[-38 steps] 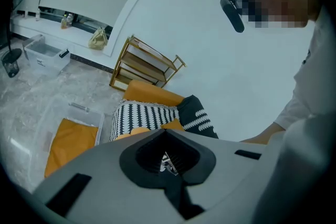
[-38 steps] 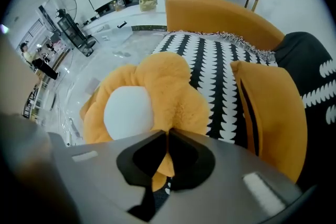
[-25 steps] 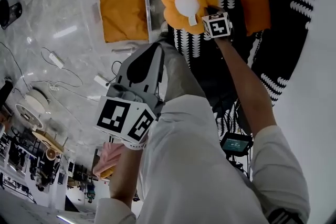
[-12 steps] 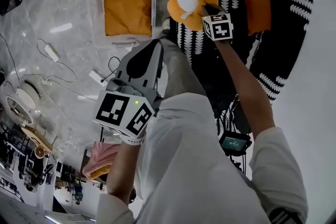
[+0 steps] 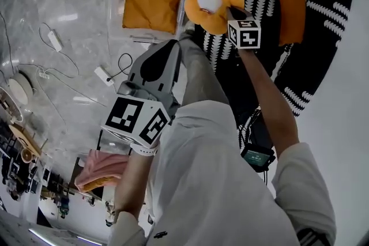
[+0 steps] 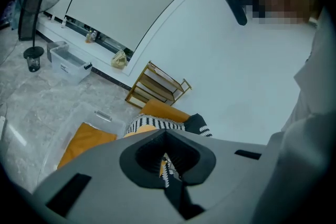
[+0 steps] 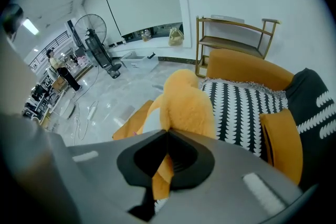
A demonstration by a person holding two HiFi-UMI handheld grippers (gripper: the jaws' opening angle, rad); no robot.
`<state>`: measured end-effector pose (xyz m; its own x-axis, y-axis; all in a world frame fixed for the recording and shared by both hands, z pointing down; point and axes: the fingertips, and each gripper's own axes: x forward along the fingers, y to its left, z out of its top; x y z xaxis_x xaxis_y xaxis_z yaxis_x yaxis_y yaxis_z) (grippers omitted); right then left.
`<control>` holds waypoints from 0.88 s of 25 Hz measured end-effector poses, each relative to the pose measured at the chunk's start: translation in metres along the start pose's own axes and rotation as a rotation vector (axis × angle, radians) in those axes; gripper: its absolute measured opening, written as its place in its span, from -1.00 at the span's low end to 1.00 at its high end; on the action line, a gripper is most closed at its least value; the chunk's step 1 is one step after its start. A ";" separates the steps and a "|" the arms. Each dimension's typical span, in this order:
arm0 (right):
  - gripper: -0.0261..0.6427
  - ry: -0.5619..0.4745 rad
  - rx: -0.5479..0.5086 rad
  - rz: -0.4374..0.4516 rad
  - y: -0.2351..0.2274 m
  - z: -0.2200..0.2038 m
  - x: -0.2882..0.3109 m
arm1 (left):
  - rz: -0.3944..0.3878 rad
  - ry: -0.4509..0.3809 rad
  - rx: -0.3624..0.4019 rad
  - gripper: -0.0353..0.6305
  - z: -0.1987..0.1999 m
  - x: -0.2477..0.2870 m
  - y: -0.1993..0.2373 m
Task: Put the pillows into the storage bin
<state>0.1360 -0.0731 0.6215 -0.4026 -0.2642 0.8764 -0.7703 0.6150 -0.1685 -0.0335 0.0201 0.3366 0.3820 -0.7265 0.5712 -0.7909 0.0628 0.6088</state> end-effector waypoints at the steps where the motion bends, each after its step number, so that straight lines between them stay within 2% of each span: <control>1: -0.88 -0.003 -0.005 0.004 0.007 0.003 0.001 | 0.004 -0.008 -0.004 -0.87 0.001 -0.005 0.004; 11: -0.88 0.000 -0.065 0.056 0.080 0.036 0.021 | 0.062 -0.087 -0.066 -0.87 0.011 -0.060 0.054; 22: -0.88 -0.022 -0.066 0.122 0.167 0.094 0.067 | 0.133 -0.156 -0.148 -0.87 0.022 -0.112 0.116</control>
<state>-0.0660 -0.0584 0.6100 -0.5026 -0.2003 0.8410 -0.6812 0.6908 -0.2426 -0.1786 0.0935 0.3305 0.1918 -0.8014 0.5666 -0.7462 0.2559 0.6145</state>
